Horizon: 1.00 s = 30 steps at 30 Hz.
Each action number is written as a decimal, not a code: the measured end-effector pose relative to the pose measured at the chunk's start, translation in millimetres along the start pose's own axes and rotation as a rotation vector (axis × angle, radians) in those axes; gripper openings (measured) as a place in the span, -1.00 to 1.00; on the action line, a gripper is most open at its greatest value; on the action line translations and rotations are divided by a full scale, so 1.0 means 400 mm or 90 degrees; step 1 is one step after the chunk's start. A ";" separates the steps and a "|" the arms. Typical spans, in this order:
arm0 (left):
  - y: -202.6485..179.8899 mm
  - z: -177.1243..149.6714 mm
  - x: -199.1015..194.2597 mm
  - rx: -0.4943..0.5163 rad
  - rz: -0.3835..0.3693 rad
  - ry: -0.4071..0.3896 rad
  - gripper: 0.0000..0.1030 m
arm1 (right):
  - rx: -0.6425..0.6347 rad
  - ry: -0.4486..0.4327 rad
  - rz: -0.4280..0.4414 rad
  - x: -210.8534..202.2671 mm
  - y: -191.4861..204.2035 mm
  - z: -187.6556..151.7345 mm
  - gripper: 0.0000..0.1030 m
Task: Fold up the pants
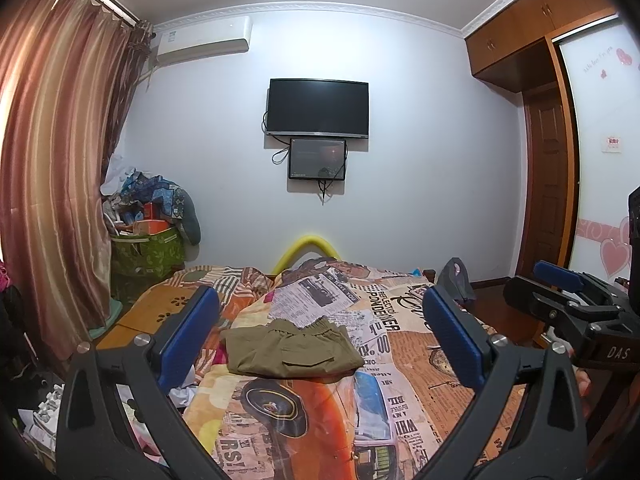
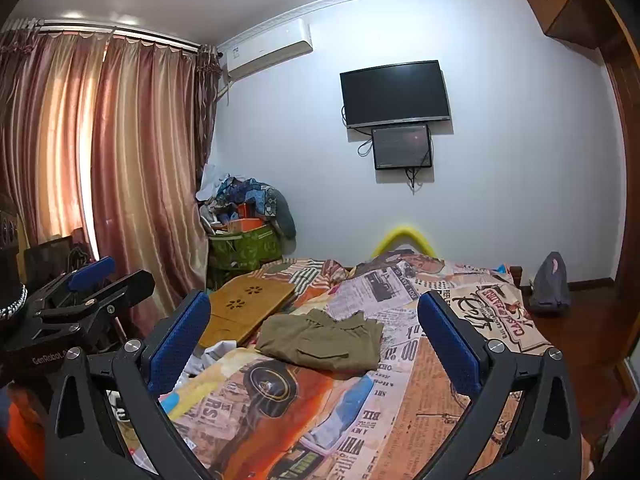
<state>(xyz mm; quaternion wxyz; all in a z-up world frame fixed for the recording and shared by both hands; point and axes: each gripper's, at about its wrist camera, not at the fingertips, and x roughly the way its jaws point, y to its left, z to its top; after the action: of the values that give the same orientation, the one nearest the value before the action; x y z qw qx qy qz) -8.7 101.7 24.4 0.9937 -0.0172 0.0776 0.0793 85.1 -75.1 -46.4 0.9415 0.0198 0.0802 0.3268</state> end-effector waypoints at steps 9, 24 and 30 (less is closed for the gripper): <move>-0.004 -0.003 0.006 0.005 -0.017 0.008 1.00 | -0.001 -0.001 -0.003 -0.002 0.000 -0.003 1.00; 0.007 0.000 0.011 -0.012 -0.022 0.016 1.00 | 0.002 -0.001 0.000 0.000 -0.003 -0.001 1.00; 0.008 -0.003 0.013 -0.012 -0.024 0.020 1.00 | 0.002 0.004 0.001 0.001 -0.003 -0.004 1.00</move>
<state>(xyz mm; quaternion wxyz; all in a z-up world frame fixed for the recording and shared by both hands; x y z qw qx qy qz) -4.3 105.5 22.4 0.9934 -0.0293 0.0921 0.0610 85.9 -75.9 -48.0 0.9410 0.0207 0.0838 0.3273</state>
